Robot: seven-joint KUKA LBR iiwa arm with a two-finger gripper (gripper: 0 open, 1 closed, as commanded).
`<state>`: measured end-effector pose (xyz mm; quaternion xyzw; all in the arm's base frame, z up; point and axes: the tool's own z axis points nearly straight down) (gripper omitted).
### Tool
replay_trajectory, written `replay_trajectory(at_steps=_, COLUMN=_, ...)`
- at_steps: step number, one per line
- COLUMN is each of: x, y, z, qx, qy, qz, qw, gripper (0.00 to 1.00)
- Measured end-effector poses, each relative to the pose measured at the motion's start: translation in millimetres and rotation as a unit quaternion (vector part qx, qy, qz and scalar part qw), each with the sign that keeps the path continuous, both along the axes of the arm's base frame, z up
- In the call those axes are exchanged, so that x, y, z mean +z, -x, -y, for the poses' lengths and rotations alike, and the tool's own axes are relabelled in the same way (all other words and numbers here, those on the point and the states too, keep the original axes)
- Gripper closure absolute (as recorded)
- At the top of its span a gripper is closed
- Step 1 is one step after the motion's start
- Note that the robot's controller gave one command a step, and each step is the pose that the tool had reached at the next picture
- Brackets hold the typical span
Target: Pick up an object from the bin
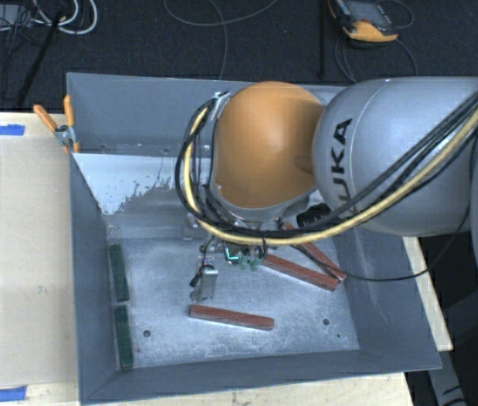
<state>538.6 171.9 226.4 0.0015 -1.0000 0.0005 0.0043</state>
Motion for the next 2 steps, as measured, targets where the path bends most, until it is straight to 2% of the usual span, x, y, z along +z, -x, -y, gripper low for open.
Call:
replay_trajectory(at_steps=1, x=-122, y=34.5, z=79, qx=0.053, qy=0.001, qz=-0.001, qw=0.9986, gripper=0.0)
replay_trajectory(at_steps=2, x=-159, y=33.4, z=60, qx=0.092, qy=-0.001, qz=0.0015, qw=0.9957, gripper=0.0)
